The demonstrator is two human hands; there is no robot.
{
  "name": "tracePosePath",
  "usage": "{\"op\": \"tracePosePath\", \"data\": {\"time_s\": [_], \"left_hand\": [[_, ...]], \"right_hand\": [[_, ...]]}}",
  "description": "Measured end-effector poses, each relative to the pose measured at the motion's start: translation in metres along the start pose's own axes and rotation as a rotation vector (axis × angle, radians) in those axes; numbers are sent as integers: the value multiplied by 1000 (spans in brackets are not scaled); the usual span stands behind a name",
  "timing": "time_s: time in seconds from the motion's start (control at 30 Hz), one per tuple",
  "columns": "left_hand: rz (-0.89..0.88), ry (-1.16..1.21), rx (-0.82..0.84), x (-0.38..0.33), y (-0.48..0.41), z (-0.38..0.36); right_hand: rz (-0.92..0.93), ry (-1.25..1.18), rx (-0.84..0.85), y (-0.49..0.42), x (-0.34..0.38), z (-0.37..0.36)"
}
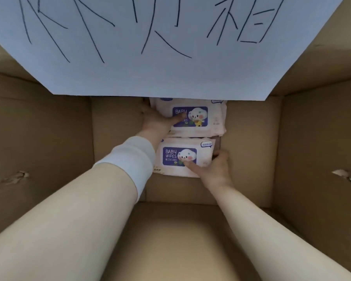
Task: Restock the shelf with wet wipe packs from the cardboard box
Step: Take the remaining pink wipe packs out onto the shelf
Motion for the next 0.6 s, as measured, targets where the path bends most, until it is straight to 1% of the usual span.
{"op": "tracePosePath", "data": {"time_s": [0.03,0.1,0.2,0.3,0.37,0.43,0.53,0.6], "left_hand": [[-18,11,7,-3,1,1],[-56,11,33,-10,4,4],[-49,37,54,-14,11,8],[-8,131,113,-9,22,9],[23,229,159,-1,38,12],[36,367,162,9,56,21],[76,500,84,33,91,51],[104,537,26,56,122,78]], "right_hand": [[-21,3,22,0,-1,-4],[-66,0,128,4,-2,-16],[-62,-119,288,15,3,-36],[-49,-219,345,31,8,-36],[-67,-281,339,45,5,-25],[-81,-320,301,61,-3,-6],[-80,-303,199,96,-14,37],[-28,-288,119,126,-16,74]]}}
Point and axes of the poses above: each hand's wrist, its own y-axis away from the middle knuckle, its own z-axis out of the back of the hand, x = y × z, the point moved 10 cm from there along -y, towards the middle knuckle, and after that the axes turned 4 degrees about z, right-handed, at the moved point
